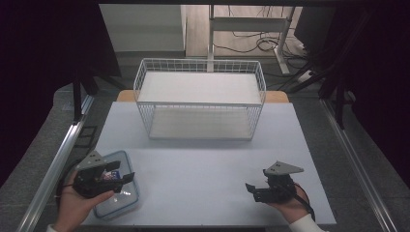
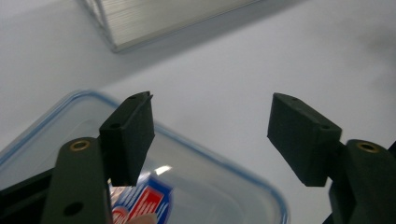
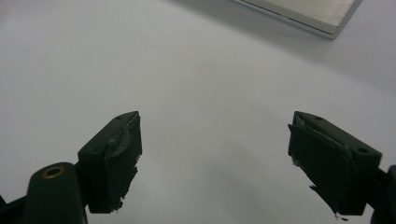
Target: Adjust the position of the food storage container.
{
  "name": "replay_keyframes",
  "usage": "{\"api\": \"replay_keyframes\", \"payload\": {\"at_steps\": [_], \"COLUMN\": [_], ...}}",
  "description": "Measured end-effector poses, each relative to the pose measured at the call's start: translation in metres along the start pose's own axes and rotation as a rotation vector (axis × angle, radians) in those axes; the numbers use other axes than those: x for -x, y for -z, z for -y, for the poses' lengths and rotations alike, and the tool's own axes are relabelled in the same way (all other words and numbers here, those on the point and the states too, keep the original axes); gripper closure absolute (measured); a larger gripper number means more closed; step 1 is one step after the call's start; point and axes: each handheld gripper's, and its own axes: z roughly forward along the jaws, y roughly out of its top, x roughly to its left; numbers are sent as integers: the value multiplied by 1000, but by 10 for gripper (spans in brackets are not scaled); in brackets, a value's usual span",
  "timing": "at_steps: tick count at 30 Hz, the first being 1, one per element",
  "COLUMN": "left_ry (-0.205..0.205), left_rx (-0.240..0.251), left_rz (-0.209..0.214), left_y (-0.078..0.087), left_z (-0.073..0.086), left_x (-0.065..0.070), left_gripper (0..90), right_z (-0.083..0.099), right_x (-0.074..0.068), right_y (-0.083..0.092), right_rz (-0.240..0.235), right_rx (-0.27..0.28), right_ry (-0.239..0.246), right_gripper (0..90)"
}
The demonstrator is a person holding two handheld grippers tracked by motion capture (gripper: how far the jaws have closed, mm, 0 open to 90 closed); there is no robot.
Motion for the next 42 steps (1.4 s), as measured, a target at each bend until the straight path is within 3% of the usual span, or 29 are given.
{"api": "replay_keyframes", "payload": {"at_steps": [5, 12, 13, 20, 27, 34, 40, 42], "left_ry": [9, 18, 12, 28, 42, 54, 44, 19], "left_rx": [-11, -68, -97, -160, -227, -288, -296, -318], "left_rz": [-25, -41, -55, -59, -65, -60, -12, -27], "left_y": [21, 43, 46, 51, 57, 49, 37, 33], "left_z": [12, 33, 38, 56, 78, 102, 102, 99], "left_x": [-12, -22, -24, -32, -36, -33, -25, -22], "left_gripper": [360, 626, 691, 884, 898, 898, 899, 899], "right_z": [0, 0, 0, 1, 1, 1, 1, 0], "right_x": [-1, -1, -1, -2, -3, -3, -5, -5], "right_y": [-2, -2, -4, -6, -6, -8, -10, -9], "right_rz": [2, 3, 6, 5, 8, 4, 3, 5], "right_rx": [-13, -13, -18, -42, -47, -61, -71, -67], "right_ry": [3, 5, 4, 5, 0, 9, 21, 19], "right_gripper": [179, 179, 179, 179, 179, 178, 178, 178]}}
